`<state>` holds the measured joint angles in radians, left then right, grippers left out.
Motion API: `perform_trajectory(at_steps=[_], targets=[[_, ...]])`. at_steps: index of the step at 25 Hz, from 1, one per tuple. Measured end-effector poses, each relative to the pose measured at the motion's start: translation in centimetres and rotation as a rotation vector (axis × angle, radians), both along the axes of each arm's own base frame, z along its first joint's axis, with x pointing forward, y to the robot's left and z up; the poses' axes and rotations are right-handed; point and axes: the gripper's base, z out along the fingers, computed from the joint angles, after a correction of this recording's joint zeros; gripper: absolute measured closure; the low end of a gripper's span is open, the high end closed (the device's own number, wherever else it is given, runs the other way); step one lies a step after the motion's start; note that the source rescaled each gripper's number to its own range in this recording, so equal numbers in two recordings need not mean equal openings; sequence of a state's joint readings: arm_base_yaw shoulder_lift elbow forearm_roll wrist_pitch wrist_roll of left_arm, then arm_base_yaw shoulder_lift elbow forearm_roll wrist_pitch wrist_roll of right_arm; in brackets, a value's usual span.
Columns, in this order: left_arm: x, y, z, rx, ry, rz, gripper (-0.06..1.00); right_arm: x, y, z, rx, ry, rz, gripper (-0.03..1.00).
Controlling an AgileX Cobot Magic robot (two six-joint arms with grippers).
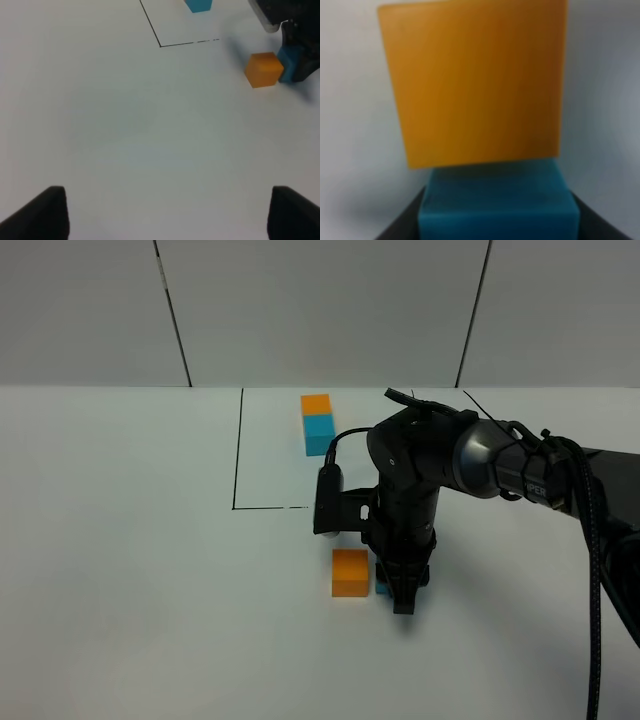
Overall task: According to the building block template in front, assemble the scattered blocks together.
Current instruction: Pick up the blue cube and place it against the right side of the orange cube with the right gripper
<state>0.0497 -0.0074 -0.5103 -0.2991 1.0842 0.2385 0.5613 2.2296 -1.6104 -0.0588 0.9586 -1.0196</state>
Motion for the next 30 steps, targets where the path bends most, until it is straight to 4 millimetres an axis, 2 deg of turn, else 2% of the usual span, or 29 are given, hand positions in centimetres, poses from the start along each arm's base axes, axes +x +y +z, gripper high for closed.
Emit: perform_trajectory(at_steps=[5,21,30], targets=[[0.0,0.0,0.0,0.0,0.0,0.0,0.26,0.0,0.0,-1.0,-0.008,0.018,-0.002,0.95],[0.0,0.0,0.0,0.0,0.0,0.0,0.27,0.0,0.1,-1.0,-0.005,0.02,-0.003,0.95],[0.0,0.0,0.0,0.0,0.0,0.0,0.27,-0.3,1.0,-1.0,0.033,0.011,-0.001,0.95]])
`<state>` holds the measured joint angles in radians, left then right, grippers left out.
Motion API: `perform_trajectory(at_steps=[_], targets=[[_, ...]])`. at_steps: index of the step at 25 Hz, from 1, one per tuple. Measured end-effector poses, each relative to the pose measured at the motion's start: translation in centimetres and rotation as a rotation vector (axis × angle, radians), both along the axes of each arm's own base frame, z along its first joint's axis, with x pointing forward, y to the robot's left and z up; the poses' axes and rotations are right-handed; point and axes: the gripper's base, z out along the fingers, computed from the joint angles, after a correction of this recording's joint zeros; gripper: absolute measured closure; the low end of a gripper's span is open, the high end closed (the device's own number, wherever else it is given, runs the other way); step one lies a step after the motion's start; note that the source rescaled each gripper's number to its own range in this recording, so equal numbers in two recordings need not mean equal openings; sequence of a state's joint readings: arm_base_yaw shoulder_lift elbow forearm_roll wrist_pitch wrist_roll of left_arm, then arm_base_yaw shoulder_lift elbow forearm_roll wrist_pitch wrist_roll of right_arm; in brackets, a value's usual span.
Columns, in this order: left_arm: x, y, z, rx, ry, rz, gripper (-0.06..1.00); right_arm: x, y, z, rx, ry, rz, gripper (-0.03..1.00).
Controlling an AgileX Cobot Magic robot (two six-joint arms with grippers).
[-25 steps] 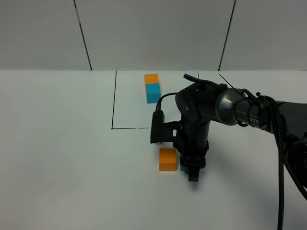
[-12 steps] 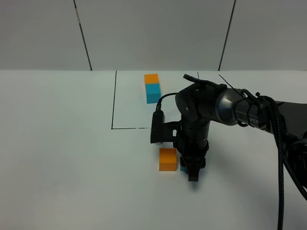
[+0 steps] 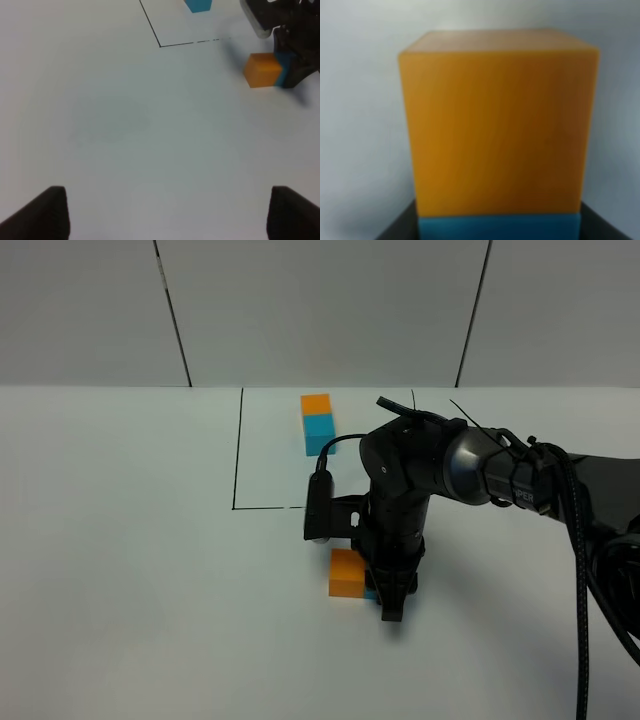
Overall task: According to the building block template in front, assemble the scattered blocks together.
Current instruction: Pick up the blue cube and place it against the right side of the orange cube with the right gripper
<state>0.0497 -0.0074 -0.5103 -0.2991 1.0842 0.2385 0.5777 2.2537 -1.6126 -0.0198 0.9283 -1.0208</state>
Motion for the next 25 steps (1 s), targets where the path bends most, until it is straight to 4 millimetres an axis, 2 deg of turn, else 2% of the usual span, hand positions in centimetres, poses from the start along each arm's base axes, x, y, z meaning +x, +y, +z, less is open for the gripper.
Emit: perform_trajectory(at_steps=[16,25], targets=[[0.0,0.0,0.0,0.0,0.0,0.0,0.27,-0.01,0.13,0.01,-0.008,-0.007,0.09,0.95],[0.0,0.0,0.0,0.0,0.0,0.0,0.27,-0.01,0.14,0.02,-0.006,-0.006,0.072,0.95]])
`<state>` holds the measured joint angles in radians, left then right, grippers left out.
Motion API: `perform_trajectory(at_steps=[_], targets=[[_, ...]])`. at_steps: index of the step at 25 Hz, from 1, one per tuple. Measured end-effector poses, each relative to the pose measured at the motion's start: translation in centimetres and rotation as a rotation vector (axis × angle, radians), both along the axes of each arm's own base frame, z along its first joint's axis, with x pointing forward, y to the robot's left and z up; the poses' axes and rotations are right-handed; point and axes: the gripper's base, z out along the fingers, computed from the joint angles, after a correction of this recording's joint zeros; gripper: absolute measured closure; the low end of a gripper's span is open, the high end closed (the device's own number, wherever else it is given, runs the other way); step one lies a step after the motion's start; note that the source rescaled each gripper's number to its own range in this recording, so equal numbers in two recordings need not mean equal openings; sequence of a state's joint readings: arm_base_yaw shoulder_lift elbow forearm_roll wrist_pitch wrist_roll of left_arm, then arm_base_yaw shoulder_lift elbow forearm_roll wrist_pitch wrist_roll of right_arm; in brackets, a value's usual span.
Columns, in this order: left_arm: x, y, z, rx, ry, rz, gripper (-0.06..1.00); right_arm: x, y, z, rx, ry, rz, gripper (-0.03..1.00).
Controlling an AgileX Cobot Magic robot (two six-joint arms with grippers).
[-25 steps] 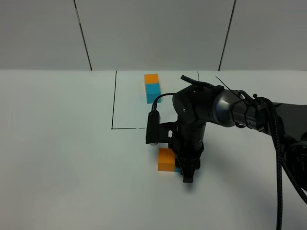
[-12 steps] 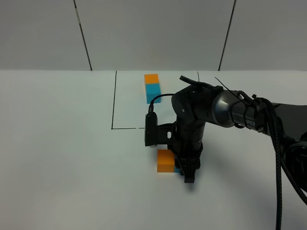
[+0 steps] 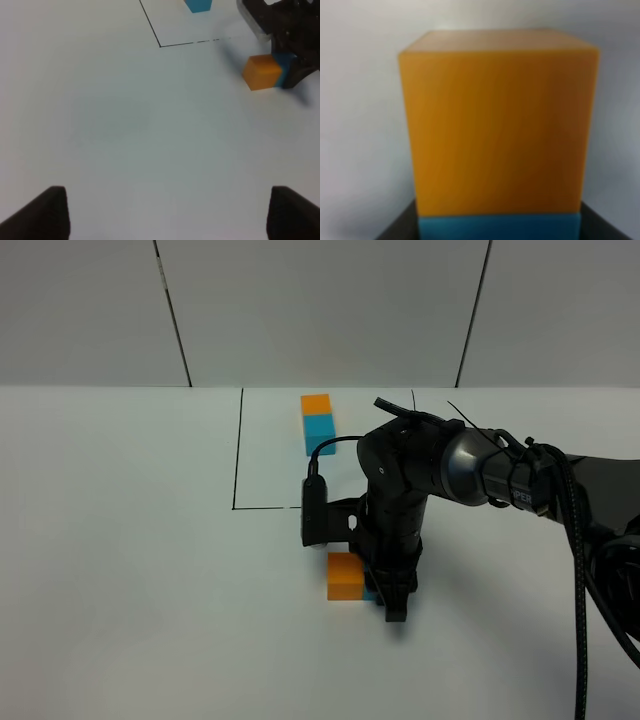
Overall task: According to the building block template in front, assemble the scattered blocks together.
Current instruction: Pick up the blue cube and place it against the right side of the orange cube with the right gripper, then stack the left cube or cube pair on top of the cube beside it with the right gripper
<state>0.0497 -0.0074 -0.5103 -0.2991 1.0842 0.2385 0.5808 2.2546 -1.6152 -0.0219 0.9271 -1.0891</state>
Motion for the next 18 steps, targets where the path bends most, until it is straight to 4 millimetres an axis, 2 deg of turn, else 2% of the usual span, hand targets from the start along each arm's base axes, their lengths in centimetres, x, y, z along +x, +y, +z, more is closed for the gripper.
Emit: perform_trajectory(at_steps=[3,4,5,7,10,12,13,18], targets=[[0.0,0.0,0.0,0.0,0.0,0.0,0.27,0.0,0.0,0.1,0.005,-0.003,-0.037,0.95],[0.0,0.0,0.0,0.0,0.0,0.0,0.27,0.0,0.0,0.2,0.009,-0.006,-0.052,0.92],[0.0,0.0,0.0,0.0,0.0,0.0,0.27,0.1,0.0,0.4,0.016,-0.013,-0.068,0.85],[0.0,0.0,0.0,0.0,0.0,0.0,0.27,0.1,0.1,1.3,0.033,-0.03,-0.1,0.64],[0.0,0.0,0.0,0.0,0.0,0.0,0.27,0.1,0.0,2.9,0.063,-0.056,-0.166,0.22],[0.0,0.0,0.0,0.0,0.0,0.0,0.27,-0.1,0.0,4.2,0.083,-0.07,-0.216,0.03],[0.0,0.0,0.0,0.0,0.0,0.0,0.27,-0.2,-0.1,5.0,0.095,-0.077,-0.252,-0.02],[0.0,0.0,0.0,0.0,0.0,0.0,0.27,-1.0,-1.2,9.4,0.187,-0.111,-0.497,-0.03]])
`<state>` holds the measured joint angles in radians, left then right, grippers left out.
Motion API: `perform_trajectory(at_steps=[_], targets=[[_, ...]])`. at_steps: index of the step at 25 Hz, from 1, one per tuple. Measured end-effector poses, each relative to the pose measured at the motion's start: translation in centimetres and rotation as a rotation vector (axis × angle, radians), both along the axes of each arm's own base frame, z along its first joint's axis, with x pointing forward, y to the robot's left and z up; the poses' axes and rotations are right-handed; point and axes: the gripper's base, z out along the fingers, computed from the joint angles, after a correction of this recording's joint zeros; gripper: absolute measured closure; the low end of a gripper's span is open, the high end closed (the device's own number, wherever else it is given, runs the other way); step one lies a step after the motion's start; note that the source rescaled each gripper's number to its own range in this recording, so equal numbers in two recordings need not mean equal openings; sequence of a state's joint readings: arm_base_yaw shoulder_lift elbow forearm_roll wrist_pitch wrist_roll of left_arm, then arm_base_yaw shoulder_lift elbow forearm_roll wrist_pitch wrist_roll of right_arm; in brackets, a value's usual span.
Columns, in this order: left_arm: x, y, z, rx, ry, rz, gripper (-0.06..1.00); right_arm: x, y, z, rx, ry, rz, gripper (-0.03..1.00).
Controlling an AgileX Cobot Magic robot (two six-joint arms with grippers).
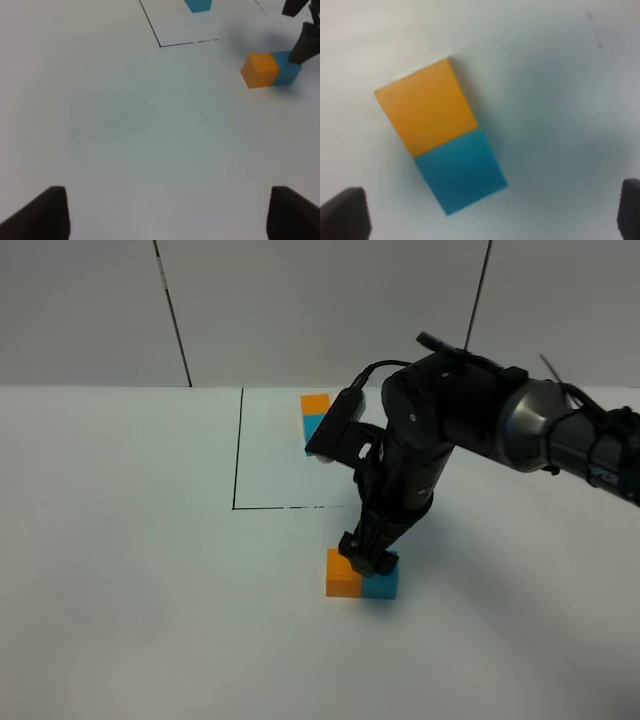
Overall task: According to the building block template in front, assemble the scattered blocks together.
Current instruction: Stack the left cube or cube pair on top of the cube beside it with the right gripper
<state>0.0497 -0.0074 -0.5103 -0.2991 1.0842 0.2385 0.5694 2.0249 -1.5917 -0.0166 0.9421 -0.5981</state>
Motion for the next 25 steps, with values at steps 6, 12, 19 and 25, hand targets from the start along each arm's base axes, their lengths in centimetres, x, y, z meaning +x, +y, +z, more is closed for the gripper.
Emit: perform_trajectory(at_steps=[6,12,19,25], targets=[[0.0,0.0,0.0,0.0,0.0,0.0,0.27,-1.5,-5.4,4.3,0.162,-0.1,-0.329,-0.03],[0.0,0.0,0.0,0.0,0.0,0.0,0.27,-4.7,-11.6,7.2,0.444,-0.282,-0.693,-0.03],[0.0,0.0,0.0,0.0,0.0,0.0,0.27,-9.6,-16.4,8.2,0.75,-0.434,-0.983,-0.03],[0.0,0.0,0.0,0.0,0.0,0.0,0.27,-13.1,-18.4,7.1,0.867,-0.516,-1.037,-0.03]])
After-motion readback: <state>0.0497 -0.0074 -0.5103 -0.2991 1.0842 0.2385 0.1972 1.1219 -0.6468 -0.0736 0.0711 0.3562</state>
